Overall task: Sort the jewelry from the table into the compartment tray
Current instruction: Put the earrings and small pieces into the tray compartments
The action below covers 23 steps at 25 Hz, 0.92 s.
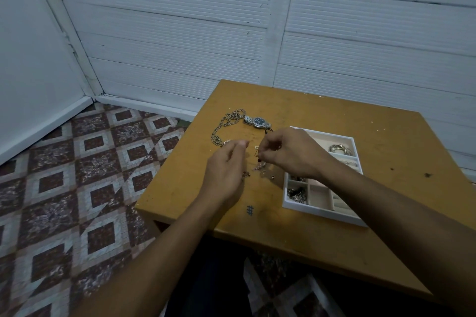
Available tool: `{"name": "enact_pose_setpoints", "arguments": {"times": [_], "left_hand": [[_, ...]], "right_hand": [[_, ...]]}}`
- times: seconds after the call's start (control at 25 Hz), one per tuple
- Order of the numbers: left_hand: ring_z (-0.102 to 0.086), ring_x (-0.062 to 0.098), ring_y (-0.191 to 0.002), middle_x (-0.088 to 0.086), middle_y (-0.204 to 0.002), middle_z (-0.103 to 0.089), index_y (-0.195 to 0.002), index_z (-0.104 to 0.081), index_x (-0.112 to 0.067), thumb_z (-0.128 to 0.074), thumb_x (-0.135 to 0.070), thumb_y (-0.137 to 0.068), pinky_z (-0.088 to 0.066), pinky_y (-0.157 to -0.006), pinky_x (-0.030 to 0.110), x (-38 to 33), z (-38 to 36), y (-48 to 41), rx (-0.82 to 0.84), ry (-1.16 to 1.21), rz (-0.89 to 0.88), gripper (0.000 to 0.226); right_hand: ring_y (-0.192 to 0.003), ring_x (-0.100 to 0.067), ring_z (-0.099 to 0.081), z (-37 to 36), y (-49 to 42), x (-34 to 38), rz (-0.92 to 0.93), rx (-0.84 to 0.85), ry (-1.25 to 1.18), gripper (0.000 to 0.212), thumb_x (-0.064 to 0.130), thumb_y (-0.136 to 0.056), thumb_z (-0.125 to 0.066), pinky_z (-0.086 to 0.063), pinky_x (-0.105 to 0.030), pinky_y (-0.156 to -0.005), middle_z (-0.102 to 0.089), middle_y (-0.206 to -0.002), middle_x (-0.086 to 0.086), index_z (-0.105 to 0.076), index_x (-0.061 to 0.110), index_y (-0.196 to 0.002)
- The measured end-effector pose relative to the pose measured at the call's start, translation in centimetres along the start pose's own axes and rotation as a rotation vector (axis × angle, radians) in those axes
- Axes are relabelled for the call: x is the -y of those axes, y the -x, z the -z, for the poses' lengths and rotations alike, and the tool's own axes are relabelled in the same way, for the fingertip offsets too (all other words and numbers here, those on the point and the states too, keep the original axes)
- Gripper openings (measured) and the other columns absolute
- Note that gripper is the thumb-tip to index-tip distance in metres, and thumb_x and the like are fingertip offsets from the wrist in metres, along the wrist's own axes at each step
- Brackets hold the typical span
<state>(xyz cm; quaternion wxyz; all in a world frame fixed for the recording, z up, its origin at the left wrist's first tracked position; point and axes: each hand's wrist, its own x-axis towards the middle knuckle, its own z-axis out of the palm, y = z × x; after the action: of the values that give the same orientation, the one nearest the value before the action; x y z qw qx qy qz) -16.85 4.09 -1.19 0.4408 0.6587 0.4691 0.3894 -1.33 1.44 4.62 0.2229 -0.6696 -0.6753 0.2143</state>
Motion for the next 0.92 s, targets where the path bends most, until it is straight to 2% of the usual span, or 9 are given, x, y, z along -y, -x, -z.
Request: {"name": "enact_pose_setpoints", "arguments": {"times": [0.12,0.24,0.32,0.4,0.52,0.72,0.92], "left_hand": [[-0.058,0.004,-0.106,-0.008,-0.108,-0.066,-0.108,-0.067,-0.027,-0.034,-0.034,-0.103,-0.045,-0.085,0.021,-1.3,-1.8,0.5,0.020,0.236,0.098,0.033],[-0.063,0.000,-0.094,-0.009,-0.095,-0.069,-0.090,-0.065,-0.034,-0.033,-0.032,-0.104,-0.047,-0.074,0.016,-2.0,-3.1,0.8,0.014,0.327,0.098,0.035],[-0.065,0.001,-0.091,-0.002,-0.097,-0.071,-0.097,-0.067,-0.024,-0.032,-0.032,-0.104,-0.050,-0.074,0.013,-1.9,-3.3,0.6,-0.002,0.397,0.119,0.037],[-0.068,0.011,-0.095,0.006,-0.101,-0.072,-0.101,-0.067,-0.017,-0.030,-0.033,-0.104,-0.054,-0.083,0.021,-1.6,-3.4,0.3,0.014,0.500,0.194,0.040],[-0.071,0.019,-0.092,0.010,-0.099,-0.073,-0.097,-0.066,-0.017,-0.029,-0.037,-0.104,-0.055,-0.085,0.032,-1.1,-3.6,0.1,0.047,0.588,0.268,0.043],[-0.072,0.023,-0.091,0.011,-0.099,-0.073,-0.099,-0.065,-0.015,-0.031,-0.043,-0.102,-0.056,-0.085,0.036,-0.5,-4.1,0.0,0.094,0.664,0.318,0.044],[-0.072,0.025,-0.091,0.012,-0.097,-0.074,-0.102,-0.063,-0.011,-0.032,-0.045,-0.101,-0.057,-0.082,0.039,-0.5,-4.4,0.0,0.143,0.728,0.374,0.046]], "right_hand": [[-0.069,-0.001,-0.057,0.6,0.3,0.1,0.009,-0.010,0.006,0.006,0.022,-0.083,-0.070,-0.037,-0.018,-0.059,-0.065,-0.073,0.011,-0.071,0.024,-0.078],[-0.067,-0.001,-0.054,0.9,0.5,0.0,0.011,-0.020,0.017,0.004,0.021,-0.084,-0.070,-0.038,-0.018,-0.059,-0.062,-0.071,0.011,-0.073,0.019,-0.082],[-0.067,-0.003,-0.054,1.0,0.6,0.0,0.015,-0.029,0.024,0.003,0.019,-0.083,-0.070,-0.038,-0.019,-0.059,-0.061,-0.070,0.011,-0.072,0.019,-0.082],[-0.064,-0.001,-0.052,1.2,0.6,0.1,0.016,-0.044,0.025,0.004,0.018,-0.083,-0.070,-0.037,-0.018,-0.057,-0.059,-0.067,0.013,-0.070,0.021,-0.080],[-0.059,0.001,-0.050,1.5,0.4,0.1,0.013,-0.061,0.030,0.007,0.019,-0.082,-0.070,-0.034,-0.016,-0.054,-0.057,-0.063,0.013,-0.068,0.023,-0.077],[-0.061,-0.001,-0.051,1.7,0.2,0.2,0.003,-0.062,0.033,0.008,0.019,-0.082,-0.070,-0.035,-0.017,-0.055,-0.057,-0.065,0.012,-0.067,0.023,-0.077],[-0.061,0.002,-0.052,2.1,0.0,0.0,-0.019,-0.101,0.045,0.005,0.017,-0.082,-0.069,-0.035,-0.005,-0.051,-0.060,-0.066,0.012,-0.070,0.021,-0.079]]}}
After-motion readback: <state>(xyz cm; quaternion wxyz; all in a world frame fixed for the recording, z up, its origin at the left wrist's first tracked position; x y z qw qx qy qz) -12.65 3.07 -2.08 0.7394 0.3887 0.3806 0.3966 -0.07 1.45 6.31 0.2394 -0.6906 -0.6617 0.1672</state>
